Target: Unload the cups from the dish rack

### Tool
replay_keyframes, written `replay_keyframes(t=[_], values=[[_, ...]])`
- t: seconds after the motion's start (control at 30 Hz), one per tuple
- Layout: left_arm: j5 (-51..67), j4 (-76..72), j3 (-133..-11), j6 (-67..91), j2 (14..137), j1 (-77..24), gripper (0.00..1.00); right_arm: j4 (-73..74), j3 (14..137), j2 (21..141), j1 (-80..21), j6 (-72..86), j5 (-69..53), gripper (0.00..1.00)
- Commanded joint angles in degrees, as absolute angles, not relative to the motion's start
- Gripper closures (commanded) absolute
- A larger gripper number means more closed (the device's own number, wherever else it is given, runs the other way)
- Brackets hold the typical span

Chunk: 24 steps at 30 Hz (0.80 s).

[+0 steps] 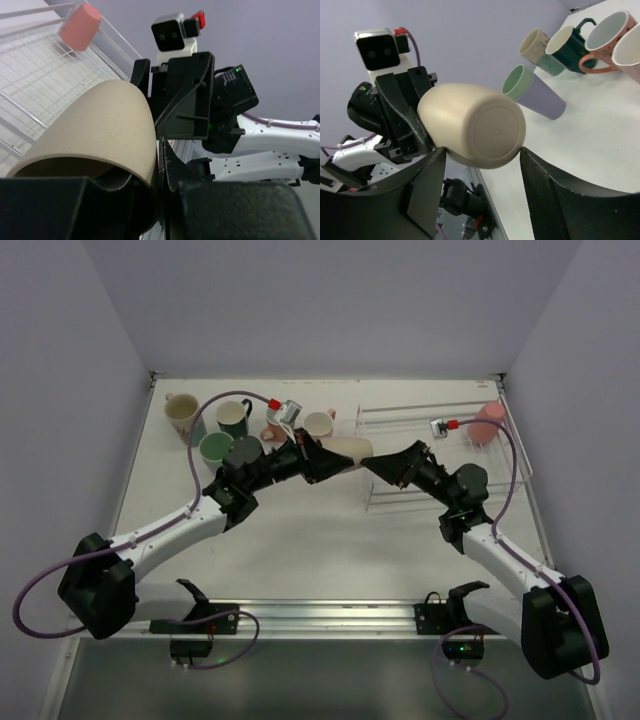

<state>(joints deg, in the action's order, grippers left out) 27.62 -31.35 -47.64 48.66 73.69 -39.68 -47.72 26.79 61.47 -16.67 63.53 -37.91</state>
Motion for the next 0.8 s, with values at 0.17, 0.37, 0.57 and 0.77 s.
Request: replay_keyframes(t=[0.17, 0.37, 0.57, 0.77], values=[[18.22, -19.45, -53.24, 37.37, 68.47, -39.64, 1.00, -59.77, 23.47, 64.60, -18.02, 68.29, -38.23, 0.13], [2.41, 16.75, -68.71, 21.72, 71.10, -39.55, 1.00, -44.94, 24.96, 56.97, -17.93, 58.99, -34.12, 0.01], [-8.08, 39.88, -74.35, 14.77, 78.30, -39.64, 1.00, -22.96, 29.52, 47.21, -18.02, 44.49, -26.12, 0.01], [-11.51, 46.14, -71.99, 12.48, 87.70, -39.64, 1.00, -14.94, 31.64, 44.48, -18.02, 39.90, -23.91, 0.01]])
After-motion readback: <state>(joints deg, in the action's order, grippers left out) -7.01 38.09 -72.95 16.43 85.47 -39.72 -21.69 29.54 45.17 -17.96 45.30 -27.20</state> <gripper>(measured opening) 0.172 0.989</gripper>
